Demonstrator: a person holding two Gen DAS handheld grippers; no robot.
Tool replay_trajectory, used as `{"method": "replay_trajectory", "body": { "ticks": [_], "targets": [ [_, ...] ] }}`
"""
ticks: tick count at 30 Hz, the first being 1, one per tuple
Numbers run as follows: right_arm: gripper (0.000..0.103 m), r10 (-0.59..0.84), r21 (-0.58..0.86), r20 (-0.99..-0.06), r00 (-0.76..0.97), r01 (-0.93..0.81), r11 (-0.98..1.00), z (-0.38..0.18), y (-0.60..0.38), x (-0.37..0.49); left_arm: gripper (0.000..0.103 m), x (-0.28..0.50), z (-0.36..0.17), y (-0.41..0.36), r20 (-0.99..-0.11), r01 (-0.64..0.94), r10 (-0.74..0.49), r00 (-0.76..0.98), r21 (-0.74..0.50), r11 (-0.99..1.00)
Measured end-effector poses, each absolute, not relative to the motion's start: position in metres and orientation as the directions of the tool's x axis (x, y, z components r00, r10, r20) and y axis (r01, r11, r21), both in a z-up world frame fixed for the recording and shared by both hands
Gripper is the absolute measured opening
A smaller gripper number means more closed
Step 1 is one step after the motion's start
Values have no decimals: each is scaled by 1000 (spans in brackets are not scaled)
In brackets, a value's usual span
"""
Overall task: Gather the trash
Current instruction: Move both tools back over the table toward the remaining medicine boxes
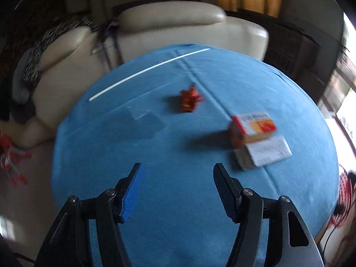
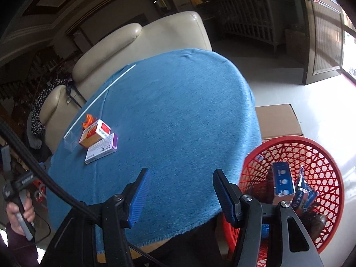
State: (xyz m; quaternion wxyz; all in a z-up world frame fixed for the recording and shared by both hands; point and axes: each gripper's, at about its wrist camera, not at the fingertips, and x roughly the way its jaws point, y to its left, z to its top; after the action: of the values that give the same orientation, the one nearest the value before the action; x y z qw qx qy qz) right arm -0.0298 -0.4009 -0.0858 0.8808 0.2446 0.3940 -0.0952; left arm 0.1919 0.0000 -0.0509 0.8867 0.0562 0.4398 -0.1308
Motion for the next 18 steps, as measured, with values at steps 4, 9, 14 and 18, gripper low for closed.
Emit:
{"method": "replay_trajectory", "body": {
  "ticks": [4,9,14,18],
  "targets": [
    [62,49,355,-750,660,339,871,-86,-390,-15,65,222,-53,16,-802,198,-187,567,-87,976],
    [62,98,344,-750,654,260,902,-81,-363,11,66,236,-49,-5,-793,237,-227,565,-108,965],
    [62,185,375,-729,659,158,913,-79,-344,47,66,242,-49,-47,-784,355,-286,551,-90,931],
    [62,239,431,-727,644,155,889,-90,-342,68,66,246,-57,-80,-787,473,-321,527,-41,880]
  ]
}}
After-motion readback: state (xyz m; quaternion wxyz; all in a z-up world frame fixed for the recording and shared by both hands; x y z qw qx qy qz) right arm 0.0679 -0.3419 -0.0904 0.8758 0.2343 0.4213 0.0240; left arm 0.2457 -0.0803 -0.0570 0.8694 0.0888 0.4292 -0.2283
